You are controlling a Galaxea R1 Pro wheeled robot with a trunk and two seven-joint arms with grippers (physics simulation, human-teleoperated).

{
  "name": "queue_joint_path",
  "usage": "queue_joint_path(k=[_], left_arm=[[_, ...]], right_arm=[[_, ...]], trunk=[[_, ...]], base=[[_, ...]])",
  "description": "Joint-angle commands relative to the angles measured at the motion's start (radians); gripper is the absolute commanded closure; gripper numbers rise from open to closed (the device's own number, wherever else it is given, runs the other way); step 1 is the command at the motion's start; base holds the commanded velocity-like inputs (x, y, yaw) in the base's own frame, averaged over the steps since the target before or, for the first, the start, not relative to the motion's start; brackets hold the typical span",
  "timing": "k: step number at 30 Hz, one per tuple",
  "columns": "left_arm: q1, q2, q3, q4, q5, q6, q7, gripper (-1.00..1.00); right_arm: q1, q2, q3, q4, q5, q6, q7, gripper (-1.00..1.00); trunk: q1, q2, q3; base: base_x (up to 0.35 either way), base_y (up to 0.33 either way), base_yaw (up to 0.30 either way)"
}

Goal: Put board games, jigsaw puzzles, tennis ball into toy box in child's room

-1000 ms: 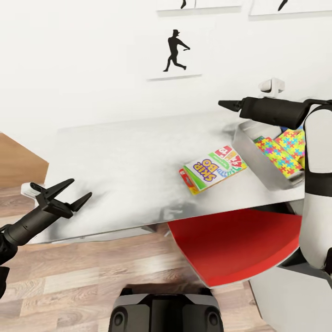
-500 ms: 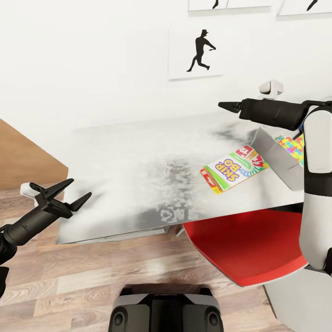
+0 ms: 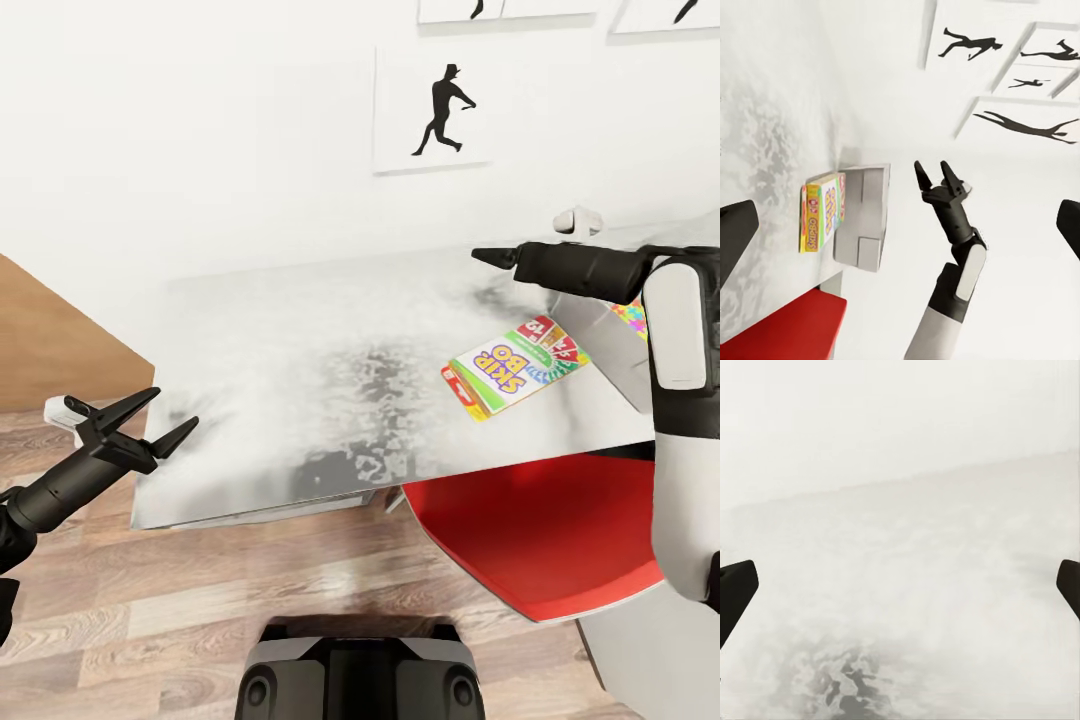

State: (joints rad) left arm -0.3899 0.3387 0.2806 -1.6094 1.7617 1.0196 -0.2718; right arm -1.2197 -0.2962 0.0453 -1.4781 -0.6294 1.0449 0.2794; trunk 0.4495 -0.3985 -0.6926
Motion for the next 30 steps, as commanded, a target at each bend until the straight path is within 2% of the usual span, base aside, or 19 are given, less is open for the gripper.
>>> queue_joint_path(k=[1, 14, 25, 30], left_arm=[[0.0, 0.0, 0.001, 0.0, -0.008, 0.003, -0.008, -1.0], [0.0, -0.003, -0.001, 0.002, -0.016, 0.001, -0.001, -1.0], [0.0, -0.004, -0.001, 0.002, -0.021, 0.001, 0.003, -1.0], [0.017, 0.024, 0.027, 0.0, 0.008, 0.019, -0.008, -1.0]], right_arm=[[0.005, -0.002, 0.0, 0.012, 0.011, 0.002, 0.005, -1.0], [0.037, -0.023, -0.012, 0.151, 0.013, 0.002, -0.103, -1.0], [0.083, -0.03, -0.013, 0.182, 0.014, 0.002, -0.123, -1.0], [0.055, -0.008, 0.015, 0.153, -0.022, 0.002, -0.123, -1.0]], trunk=[[0.001, -0.002, -0.001], [0.001, -0.002, -0.001], [0.001, -0.002, -0.001], [0.001, -0.002, -0.001]], base=[[0.0, 0.009, 0.0], [0.0, 0.003, 0.0], [0.0, 0.0, 0.0], [0.0, 0.0, 0.0]])
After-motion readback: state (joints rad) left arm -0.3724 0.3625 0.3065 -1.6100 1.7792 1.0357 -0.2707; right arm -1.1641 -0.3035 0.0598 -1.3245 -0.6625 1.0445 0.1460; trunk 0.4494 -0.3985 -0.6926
